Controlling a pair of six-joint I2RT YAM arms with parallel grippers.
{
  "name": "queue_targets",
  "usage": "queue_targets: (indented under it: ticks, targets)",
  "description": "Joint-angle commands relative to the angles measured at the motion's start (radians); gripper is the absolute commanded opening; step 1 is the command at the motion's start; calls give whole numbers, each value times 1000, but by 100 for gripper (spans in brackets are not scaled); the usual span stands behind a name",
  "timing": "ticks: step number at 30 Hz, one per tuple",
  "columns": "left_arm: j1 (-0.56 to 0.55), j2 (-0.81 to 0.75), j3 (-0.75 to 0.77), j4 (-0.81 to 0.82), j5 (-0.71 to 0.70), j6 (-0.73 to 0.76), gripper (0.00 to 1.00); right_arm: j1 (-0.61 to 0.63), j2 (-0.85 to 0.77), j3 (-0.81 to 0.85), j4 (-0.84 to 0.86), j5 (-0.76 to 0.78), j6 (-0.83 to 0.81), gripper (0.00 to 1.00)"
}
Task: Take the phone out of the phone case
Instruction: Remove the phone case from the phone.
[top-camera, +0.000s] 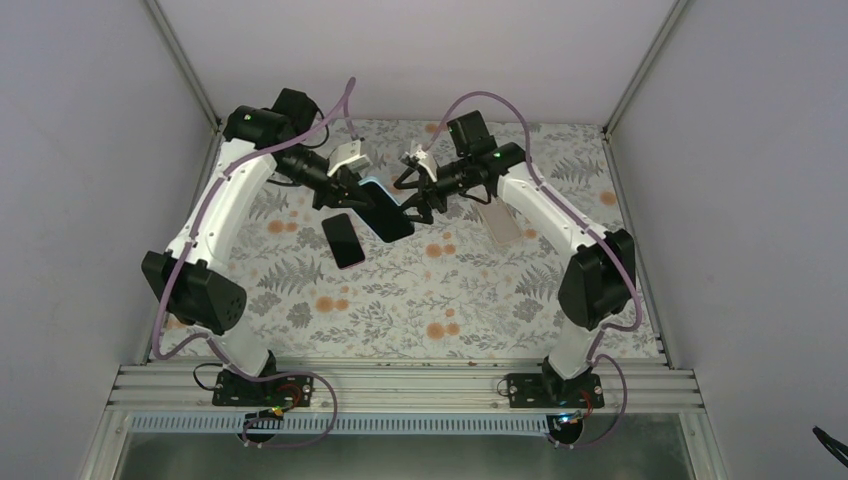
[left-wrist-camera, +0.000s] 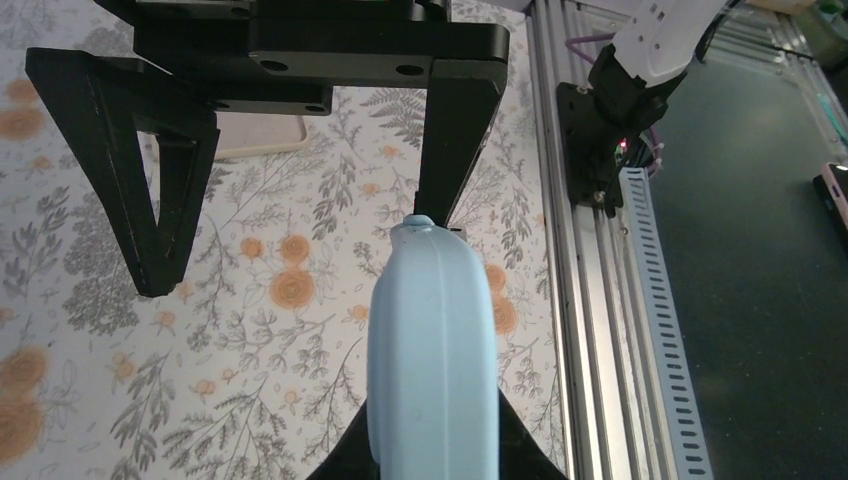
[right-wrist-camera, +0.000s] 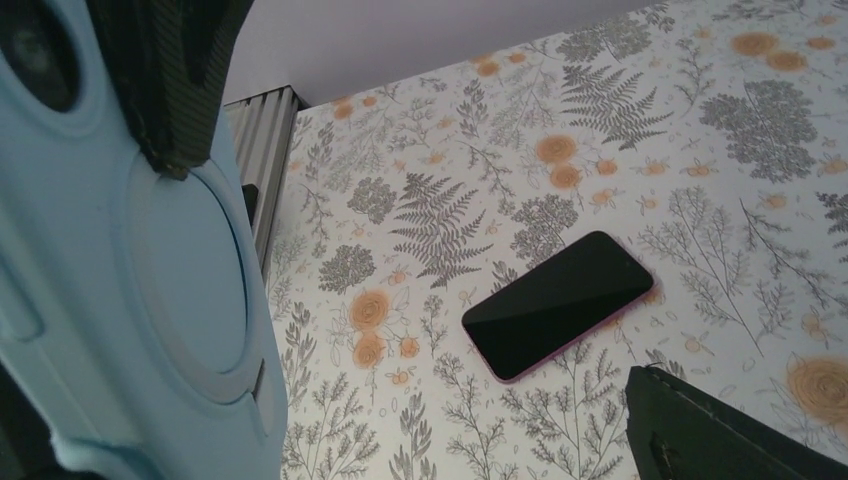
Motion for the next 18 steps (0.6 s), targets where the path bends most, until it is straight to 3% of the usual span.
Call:
queue_targets:
  ticks: [1,4,9,12,16,18]
  targets:
    - [-58,35,9,232,22,-59,2,163,18,119,125,-262,100,93]
    - [-56,50,47,191,6,-37,2,172,10,101,154,-234,110,89]
    - [-42,65,100,139,-25,-32,7,162,-40,63,174,-177,95,48]
    - [-31,52,92,139,-40,-26,13,145,-74,17,204,-140,99,16]
    - [-26,42,106,139,-70,-48,32,119,-105,-54,292,-55,145,9]
    - [-25,33,115,139,-98,-64,65,99,-135,-57,295,-11,169,4]
